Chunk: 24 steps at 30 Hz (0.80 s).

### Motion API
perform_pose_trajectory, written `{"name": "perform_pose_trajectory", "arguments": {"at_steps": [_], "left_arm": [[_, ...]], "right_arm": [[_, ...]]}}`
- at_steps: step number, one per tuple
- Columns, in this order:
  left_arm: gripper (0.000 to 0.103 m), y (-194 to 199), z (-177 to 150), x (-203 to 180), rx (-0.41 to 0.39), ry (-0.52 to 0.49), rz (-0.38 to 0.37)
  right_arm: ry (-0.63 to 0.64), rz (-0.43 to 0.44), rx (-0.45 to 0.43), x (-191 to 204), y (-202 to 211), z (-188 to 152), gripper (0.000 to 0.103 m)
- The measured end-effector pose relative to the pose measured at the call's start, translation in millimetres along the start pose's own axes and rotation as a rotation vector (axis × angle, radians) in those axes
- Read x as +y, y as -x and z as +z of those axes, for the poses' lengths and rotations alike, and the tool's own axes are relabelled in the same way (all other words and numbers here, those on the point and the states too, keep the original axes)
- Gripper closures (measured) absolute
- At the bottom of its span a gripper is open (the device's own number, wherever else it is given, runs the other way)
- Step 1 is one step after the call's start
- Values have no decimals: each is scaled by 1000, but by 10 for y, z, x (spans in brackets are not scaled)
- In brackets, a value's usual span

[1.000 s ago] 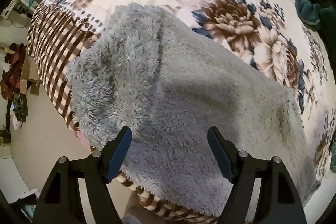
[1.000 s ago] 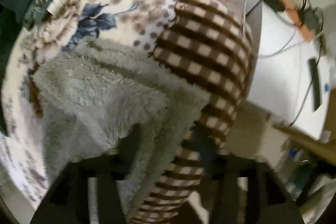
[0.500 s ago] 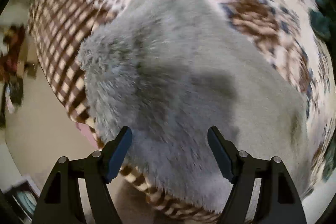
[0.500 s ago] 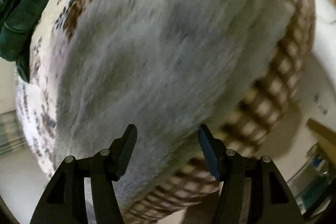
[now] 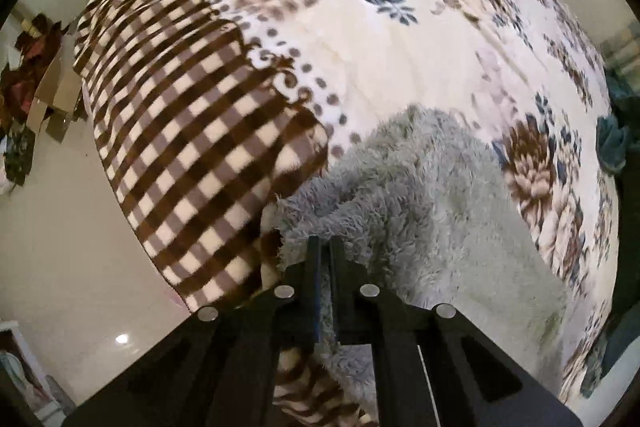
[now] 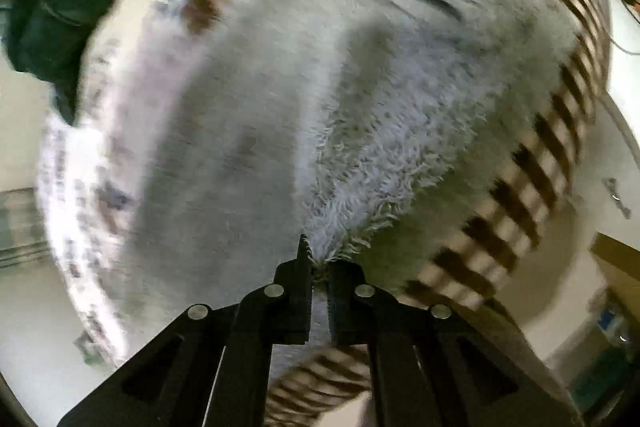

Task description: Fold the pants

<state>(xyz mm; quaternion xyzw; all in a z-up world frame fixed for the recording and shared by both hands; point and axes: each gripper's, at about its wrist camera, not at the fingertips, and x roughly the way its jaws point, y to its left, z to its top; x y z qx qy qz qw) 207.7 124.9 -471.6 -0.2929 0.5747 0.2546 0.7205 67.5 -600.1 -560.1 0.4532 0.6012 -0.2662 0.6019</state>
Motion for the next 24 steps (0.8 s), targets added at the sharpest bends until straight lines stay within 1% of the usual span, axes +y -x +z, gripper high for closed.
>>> {"name": "perform_pose_trajectory", "arguments": {"at_steps": [1,2,3,4,5,6,7,8,9,10,11,13,14,15,16,18,19,20,21,22,23,24], "left_arm": [[100,21,-14,-54,2,-8,4],[99,39,-43,-88,-1,-18,7],[98,41,-84,-142,5,-34,17],[94,59,-122,-176,13,-48,22],[83,87,-183,-236,18,-66,27],[76,122,-244,-306,21,-86,34],[59,156,-325,-396,23,-107,30],[38,184,-405,-499,25,-132,30],[31,205,-467,-577,26,-154,31],[28,223,-530,-670,24,-176,24],[28,232,-603,-772,25,-200,13],[28,208,-721,-980,37,-250,-1],[28,182,-773,-1073,50,-266,-8],[28,146,-823,-1167,67,-275,-18],[28,121,-866,-1235,78,-279,-25],[28,94,-938,-1349,78,-300,-26],[28,84,-971,-1393,78,-310,-22],[28,75,-1001,-1429,78,-316,-21],[28,54,-1036,-1448,84,-317,-21],[28,34,-1052,-1462,92,-315,-19],[28,19,-1077,-1466,99,-313,-13],[28,8,-1101,-1462,105,-312,-8]], "right_arm": [[-14,-53,42,-99,-99,13,92],[-19,-72,48,-133,-110,10,90],[-13,-97,33,-172,-63,4,79],[27,-135,-6,-155,40,-7,64],[70,-161,-46,-127,141,-13,57],[124,-183,-103,-93,282,-27,43],[196,-224,-173,-22,429,-31,32],[273,-289,-243,55,536,-12,28],[313,-318,-280,88,578,5,27],[373,-370,-318,149,585,93,27],[421,-423,-310,196,504,217,27],[456,-452,-270,190,360,493,28],[460,-433,-251,126,315,610,29],[440,-430,-249,71,275,690,46],[364,-433,-274,-87,338,867,64],[84,-430,-313,-686,583,1301,64],[-38,-416,-323,-925,644,1402,64],[-145,-391,-326,-1155,693,1493,63],[-268,-332,-304,-1439,746,1577,59],[-316,-283,-290,-1557,770,1592,52],[-339,-214,-277,-1633,796,1580,49],[-329,-187,-265,-1635,819,1540,46]]}}
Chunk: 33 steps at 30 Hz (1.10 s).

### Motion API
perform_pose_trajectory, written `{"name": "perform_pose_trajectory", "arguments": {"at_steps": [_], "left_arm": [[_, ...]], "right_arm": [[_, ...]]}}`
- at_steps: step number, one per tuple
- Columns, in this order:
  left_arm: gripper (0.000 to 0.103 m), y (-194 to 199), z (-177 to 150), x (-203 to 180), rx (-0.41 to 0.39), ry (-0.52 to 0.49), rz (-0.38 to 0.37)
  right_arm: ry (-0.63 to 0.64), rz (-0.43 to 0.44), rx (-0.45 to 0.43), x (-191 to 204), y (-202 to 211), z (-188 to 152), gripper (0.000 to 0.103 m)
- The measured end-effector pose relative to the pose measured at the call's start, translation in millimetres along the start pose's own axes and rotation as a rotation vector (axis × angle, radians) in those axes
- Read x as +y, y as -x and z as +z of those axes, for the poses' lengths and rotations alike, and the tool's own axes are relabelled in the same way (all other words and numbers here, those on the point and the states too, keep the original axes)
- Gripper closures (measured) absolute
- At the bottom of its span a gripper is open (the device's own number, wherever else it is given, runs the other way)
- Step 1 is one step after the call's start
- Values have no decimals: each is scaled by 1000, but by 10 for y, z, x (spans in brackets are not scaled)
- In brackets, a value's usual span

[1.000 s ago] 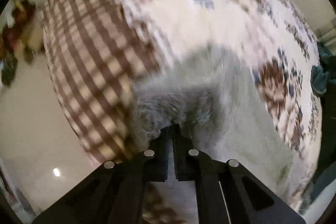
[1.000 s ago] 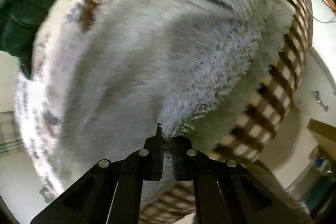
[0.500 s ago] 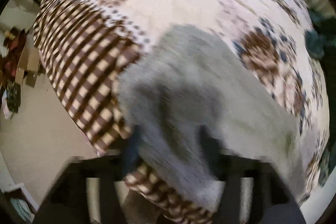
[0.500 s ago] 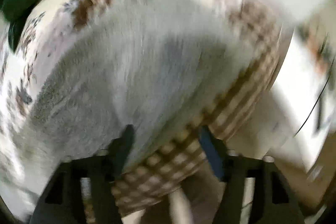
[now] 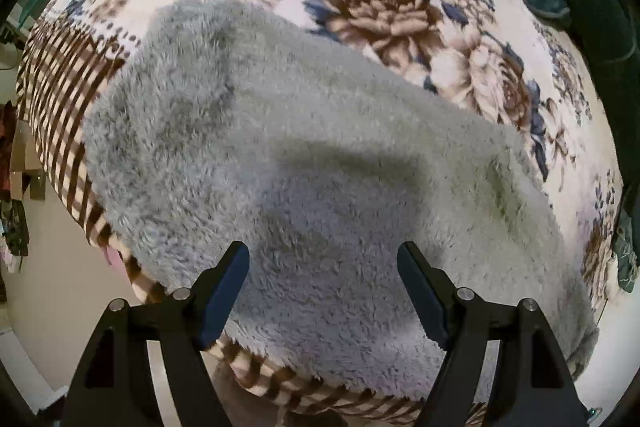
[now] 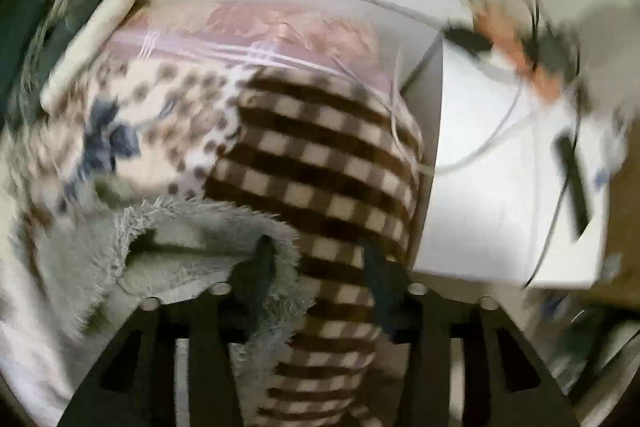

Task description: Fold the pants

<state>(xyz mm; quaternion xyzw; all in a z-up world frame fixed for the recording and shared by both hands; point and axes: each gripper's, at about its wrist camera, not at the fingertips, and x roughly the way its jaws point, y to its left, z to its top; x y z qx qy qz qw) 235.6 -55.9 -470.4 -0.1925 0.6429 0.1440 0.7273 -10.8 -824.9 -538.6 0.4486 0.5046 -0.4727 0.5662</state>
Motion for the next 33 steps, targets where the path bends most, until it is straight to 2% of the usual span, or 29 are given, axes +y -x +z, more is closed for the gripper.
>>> {"name": "perform_pose_trajectory", "arguments": {"at_steps": [4,6,8,10,14,15,16,17,18,19,20,21,23,25,27,29,31,33], "left_arm": [[28,-31,-34,-15,2,-8,19],[28,-53,-26,8,3,-3,29],[28,-73,-10,57,5,10,37],[28,-106,34,161,7,42,44],[28,-136,151,461,1,138,60],[28,-137,181,552,-4,161,58],[28,-146,209,631,-7,179,55],[29,-158,239,709,-14,195,44],[32,-180,274,794,-30,210,23],[53,-206,309,858,-50,217,3],[91,-231,340,903,-60,214,-2],[98,-256,372,970,-61,221,-1],[98,-232,401,1070,-78,242,-58],[99,-99,422,1131,-121,236,-85],[99,93,454,1195,-163,238,-116],[100,282,492,1247,-198,246,-135],[102,460,584,1364,-256,241,-113],[102,491,699,1472,-289,220,-65]], "right_arm": [[88,151,83,138,105,-356,45],[102,245,173,253,44,-641,45],[82,300,240,323,-60,-811,45],[79,311,303,444,-205,-1023,45],[116,298,326,677,-336,-1332,49],[147,288,314,746,-322,-1408,66],[189,263,296,845,-324,-1489,89],[231,219,278,934,-321,-1579,95],[248,197,260,994,-303,-1660,95],[256,189,253,1030,-302,-1691,96],[267,180,249,1086,-300,-1746,96],[270,173,245,1121,-289,-1782,97],[284,161,215,1229,-201,-1857,97],[305,167,196,1341,-52,-1898,98],[333,212,189,1422,116,-1968,98],[325,300,195,1453,301,-2009,98],[339,374,199,1515,478,-2077,98],[360,375,193,1525,523,-2120,98]]}}
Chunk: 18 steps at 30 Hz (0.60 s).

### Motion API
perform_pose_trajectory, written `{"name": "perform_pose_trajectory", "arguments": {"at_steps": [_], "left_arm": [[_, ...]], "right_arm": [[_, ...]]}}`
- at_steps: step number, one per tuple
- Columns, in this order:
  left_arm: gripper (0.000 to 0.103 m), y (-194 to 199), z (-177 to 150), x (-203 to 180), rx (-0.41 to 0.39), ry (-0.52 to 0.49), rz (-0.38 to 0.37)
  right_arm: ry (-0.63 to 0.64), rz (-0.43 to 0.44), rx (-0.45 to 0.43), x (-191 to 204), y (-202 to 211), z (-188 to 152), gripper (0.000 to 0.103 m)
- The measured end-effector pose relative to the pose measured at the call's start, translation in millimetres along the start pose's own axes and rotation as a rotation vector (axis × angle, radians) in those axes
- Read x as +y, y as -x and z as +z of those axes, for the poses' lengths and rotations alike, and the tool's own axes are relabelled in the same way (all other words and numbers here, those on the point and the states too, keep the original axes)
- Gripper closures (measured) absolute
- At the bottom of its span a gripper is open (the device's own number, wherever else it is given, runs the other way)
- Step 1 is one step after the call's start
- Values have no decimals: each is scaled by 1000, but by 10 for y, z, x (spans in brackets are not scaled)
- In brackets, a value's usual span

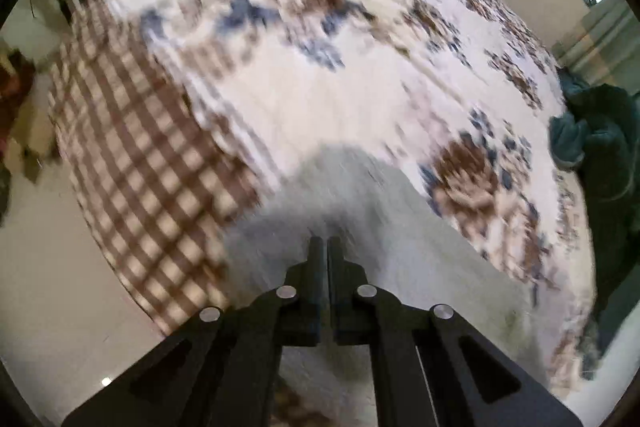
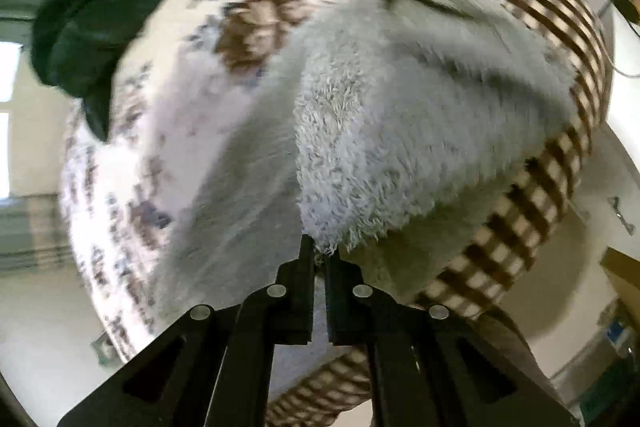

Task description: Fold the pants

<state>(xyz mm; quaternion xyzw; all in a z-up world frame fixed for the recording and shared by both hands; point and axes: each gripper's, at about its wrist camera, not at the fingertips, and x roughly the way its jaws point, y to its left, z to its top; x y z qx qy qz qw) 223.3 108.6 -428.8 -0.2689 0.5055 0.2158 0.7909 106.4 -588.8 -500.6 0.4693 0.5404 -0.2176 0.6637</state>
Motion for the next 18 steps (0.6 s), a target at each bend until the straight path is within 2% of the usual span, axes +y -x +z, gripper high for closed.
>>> {"name": "perform_pose_trajectory", "arguments": {"at_steps": [2,4,5,6,7,9,10,11,13,15,17,18], "left_arm": [[102,-115,73,124,41,17,7],[101,-204,51,111,96,20,-1],[101,-240,-4,26,129,-8,8],[100,-241,-63,-57,149,-30,18],[99,-247,-134,-163,168,-60,19],[85,-234,-331,-428,189,-136,14],[66,-238,-430,-570,201,-174,11],[40,-244,-551,-747,215,-219,2],[22,-257,-827,-1109,238,-307,-25],[22,-290,-1069,-1413,277,-360,-70],[22,-331,-1297,-1675,322,-382,-112],[22,-344,-1408,-1821,340,-403,-127]], "right_arm": [[35,-84,34,-65,-121,-21,98],[13,-151,123,-248,-332,-4,95],[4,-192,175,-340,-436,17,91],[-10,-227,214,-424,-478,22,82],[-24,-218,214,-487,-432,40,75],[24,-203,140,-475,-181,112,71],[67,-215,86,-439,-39,175,66],[97,-224,51,-442,57,211,63],[186,-244,-26,-382,214,486,46],[248,-307,-21,-360,141,781,40],[275,-310,19,-368,-21,1090,40],[284,-383,31,-463,-103,1242,44]]}}
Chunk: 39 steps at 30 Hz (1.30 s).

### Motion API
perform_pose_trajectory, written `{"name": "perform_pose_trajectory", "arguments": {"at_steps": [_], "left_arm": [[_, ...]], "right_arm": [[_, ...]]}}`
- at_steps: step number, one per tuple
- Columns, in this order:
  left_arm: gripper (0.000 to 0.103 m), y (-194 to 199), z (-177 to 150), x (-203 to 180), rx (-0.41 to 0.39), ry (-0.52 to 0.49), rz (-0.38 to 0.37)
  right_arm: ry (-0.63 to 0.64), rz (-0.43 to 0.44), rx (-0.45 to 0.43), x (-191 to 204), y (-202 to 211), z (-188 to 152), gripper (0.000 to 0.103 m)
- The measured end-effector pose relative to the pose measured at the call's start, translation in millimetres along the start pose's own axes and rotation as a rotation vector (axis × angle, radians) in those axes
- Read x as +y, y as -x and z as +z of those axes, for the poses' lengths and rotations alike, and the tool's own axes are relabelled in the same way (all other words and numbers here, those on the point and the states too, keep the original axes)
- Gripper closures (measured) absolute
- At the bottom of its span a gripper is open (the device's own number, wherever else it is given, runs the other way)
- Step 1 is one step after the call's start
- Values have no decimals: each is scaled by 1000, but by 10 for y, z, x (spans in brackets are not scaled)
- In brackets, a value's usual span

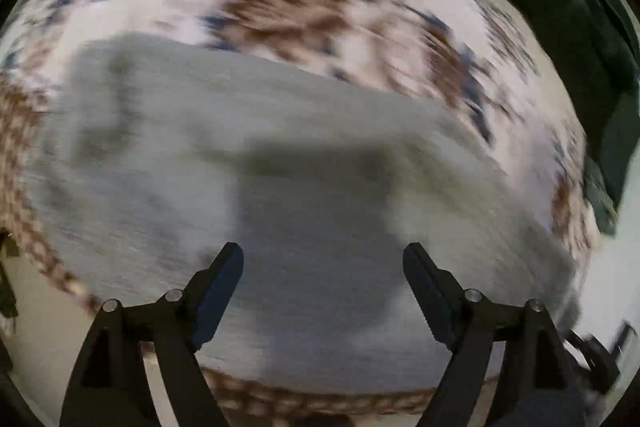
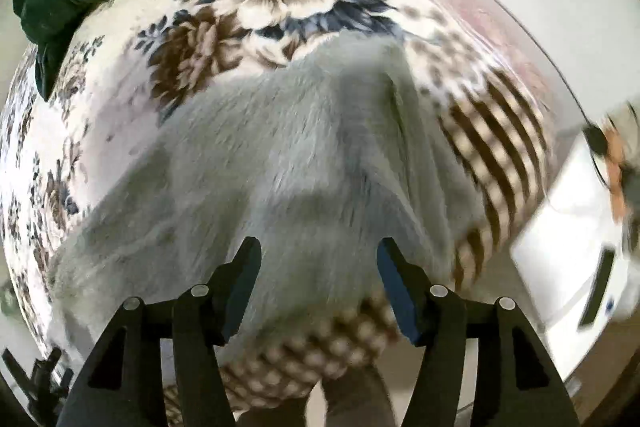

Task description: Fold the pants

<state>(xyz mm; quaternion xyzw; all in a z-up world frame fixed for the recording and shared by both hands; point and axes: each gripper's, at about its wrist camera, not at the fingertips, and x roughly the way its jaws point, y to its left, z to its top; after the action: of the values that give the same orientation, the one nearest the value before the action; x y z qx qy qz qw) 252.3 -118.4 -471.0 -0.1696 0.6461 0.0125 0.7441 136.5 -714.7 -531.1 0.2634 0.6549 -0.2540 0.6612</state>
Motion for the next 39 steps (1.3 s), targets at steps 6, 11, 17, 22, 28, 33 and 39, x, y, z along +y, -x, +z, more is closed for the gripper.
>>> {"name": "perform_pose_trajectory", "arguments": {"at_steps": [6,11,17,22,28,33,39], "left_arm": [[22,-195,-212,-694,54,-125,-15],[22,-327,-364,-912,100,-176,7],[22,-414,-454,-1099,122,-210,36],[22,-413,-446,-1204,100,-247,46],[22,-532,-477,-1254,135,-221,31],[22,-567,-557,-1387,150,-249,20],[22,-662,-590,-1496,174,-280,23]], "right_arm": [[-333,-132,-104,-1159,77,602,59],[-463,237,94,-1329,-44,83,37],[-555,309,125,-1073,-474,-284,93],[-447,140,-218,-1127,201,-9,94],[-401,172,18,-1526,-218,429,57],[-556,304,25,-1802,-276,122,44],[-618,486,-3,-1499,-593,30,65]]}}
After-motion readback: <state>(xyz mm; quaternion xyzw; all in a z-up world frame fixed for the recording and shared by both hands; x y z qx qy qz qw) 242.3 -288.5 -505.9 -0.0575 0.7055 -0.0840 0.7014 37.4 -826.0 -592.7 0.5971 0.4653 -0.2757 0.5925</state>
